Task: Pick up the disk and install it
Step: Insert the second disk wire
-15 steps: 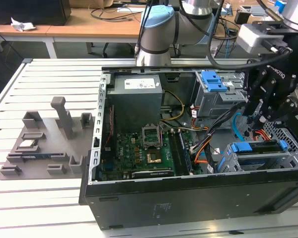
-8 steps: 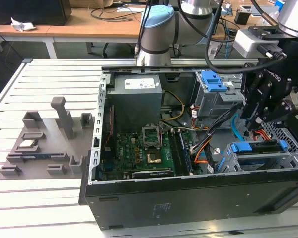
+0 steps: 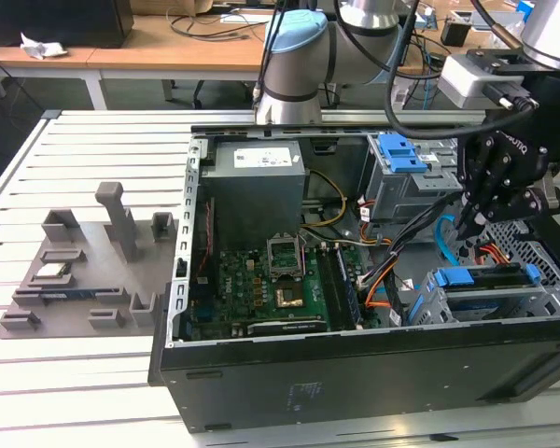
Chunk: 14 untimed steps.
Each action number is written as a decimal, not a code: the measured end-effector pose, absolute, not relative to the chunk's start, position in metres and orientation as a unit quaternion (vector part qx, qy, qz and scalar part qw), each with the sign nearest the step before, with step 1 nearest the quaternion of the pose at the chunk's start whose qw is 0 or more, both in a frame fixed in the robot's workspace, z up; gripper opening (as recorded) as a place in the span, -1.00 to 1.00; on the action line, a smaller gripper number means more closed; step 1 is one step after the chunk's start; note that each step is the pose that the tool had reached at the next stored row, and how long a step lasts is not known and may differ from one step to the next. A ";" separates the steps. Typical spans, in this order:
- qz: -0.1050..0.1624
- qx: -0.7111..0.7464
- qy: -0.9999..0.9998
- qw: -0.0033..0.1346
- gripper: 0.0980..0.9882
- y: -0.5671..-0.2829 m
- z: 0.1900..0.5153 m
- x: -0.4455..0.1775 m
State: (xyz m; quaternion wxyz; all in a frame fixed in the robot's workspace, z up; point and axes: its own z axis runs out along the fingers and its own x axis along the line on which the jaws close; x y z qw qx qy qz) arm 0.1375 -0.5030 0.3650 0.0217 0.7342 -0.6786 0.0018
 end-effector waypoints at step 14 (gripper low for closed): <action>0.003 0.734 -0.679 0.024 -0.87 -0.543 0.358 0.158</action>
